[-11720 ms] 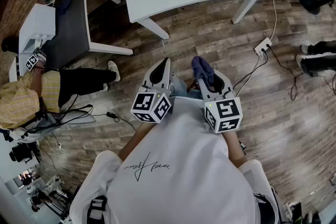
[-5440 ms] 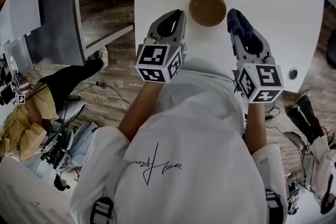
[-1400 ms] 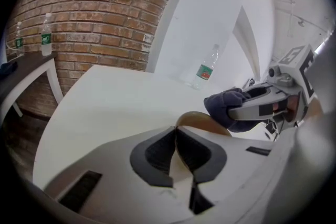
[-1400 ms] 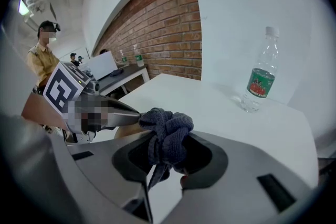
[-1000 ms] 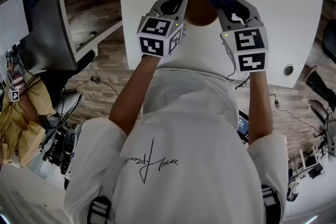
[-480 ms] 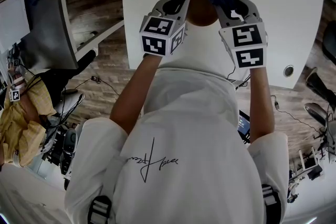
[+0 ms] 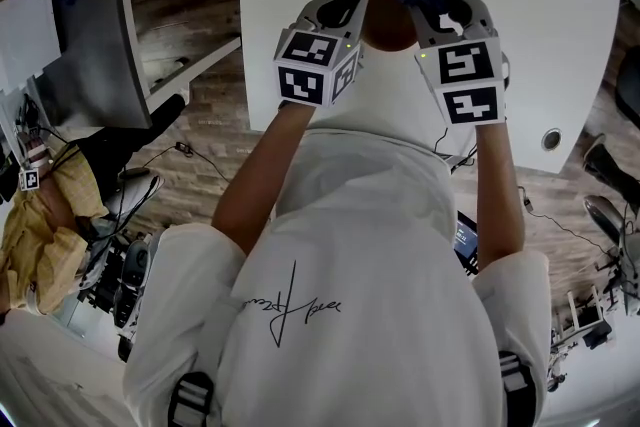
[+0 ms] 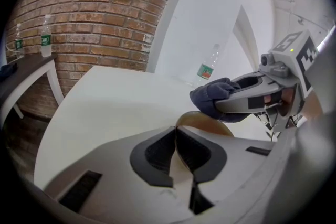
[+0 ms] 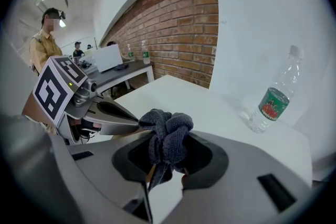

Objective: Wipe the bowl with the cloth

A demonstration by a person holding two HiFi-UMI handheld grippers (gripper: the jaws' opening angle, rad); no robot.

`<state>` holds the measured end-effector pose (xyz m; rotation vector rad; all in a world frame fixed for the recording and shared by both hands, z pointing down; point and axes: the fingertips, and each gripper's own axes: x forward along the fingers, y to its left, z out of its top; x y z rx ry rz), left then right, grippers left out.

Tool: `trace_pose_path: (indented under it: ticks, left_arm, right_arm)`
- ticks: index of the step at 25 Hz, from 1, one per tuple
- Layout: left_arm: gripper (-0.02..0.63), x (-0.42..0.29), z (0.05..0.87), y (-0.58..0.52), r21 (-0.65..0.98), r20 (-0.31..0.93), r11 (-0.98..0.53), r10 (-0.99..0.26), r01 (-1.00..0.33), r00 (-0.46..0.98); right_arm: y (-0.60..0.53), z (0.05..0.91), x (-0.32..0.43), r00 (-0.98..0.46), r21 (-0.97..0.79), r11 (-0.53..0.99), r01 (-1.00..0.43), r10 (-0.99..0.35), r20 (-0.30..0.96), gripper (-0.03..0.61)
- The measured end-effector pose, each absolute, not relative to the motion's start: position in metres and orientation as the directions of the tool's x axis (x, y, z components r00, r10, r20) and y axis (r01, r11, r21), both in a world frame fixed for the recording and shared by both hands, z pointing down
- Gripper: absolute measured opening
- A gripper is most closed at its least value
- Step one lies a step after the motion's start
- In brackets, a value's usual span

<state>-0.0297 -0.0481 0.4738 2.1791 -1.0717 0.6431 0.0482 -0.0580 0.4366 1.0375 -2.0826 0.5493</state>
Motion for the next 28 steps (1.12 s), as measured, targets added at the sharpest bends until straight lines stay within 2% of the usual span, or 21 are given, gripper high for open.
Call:
trace_pose_path:
  ticks: [28]
  left_arm:
    - [0.017, -0.031, 0.474, -0.053, 0.311, 0.656, -0.475, -0.519, -0.823, 0.548]
  right_arm:
    - [-0.075, 0.435, 0.018, -0.432, 0.009, 0.656, -0.755, -0.508, 0.745, 0.104]
